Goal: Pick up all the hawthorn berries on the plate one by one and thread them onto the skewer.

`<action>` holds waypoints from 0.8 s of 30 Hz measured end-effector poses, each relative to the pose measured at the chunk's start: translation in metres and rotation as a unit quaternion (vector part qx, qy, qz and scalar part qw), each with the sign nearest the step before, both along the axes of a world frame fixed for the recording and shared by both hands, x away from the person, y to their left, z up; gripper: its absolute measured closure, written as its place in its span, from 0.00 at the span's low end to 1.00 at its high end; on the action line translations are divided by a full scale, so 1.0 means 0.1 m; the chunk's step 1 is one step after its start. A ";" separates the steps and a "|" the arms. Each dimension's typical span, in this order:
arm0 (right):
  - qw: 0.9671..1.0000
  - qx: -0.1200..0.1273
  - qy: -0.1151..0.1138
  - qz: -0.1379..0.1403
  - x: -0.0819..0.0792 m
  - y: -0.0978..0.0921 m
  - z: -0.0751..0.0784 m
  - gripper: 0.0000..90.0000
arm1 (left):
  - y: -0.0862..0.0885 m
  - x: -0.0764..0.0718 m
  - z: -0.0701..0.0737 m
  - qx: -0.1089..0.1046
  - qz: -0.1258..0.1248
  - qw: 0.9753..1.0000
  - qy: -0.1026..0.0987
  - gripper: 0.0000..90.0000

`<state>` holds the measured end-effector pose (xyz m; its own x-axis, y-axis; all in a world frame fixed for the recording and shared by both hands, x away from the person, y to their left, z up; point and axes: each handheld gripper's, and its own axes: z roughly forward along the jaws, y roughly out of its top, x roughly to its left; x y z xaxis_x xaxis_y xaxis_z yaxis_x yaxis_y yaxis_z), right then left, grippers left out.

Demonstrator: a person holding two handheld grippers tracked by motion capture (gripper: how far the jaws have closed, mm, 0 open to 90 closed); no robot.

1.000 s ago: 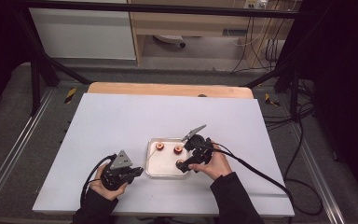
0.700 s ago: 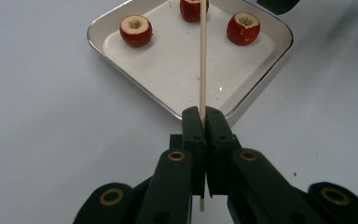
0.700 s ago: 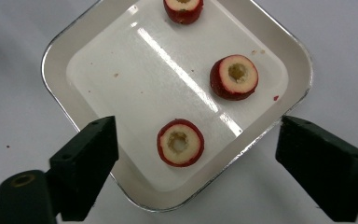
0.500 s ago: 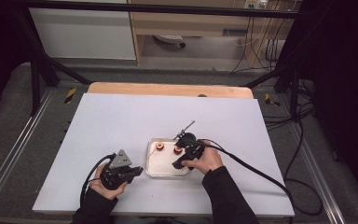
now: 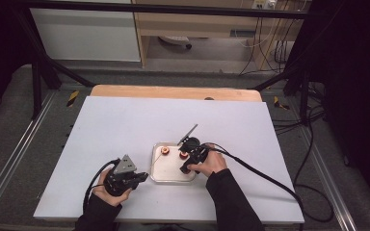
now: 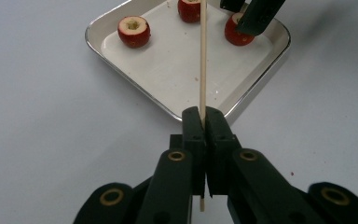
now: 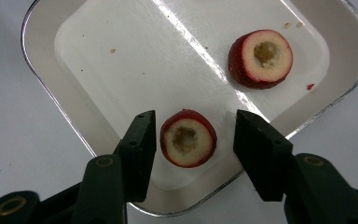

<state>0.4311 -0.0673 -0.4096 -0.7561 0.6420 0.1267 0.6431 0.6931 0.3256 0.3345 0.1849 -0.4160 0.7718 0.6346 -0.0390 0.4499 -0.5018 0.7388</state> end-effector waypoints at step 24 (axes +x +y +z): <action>0.999 0.019 0.030 -0.031 -0.01 -0.01 0.03 0.67 | 0.00 -0.01 0.02 -0.004 0.002 1.000 -0.004 0.98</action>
<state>0.4306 -0.0685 -0.4062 -0.7054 0.6810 0.1966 0.7036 0.6391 0.3105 0.3336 0.1849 -0.4144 0.7702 0.6367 -0.0371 0.4452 -0.4952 0.7460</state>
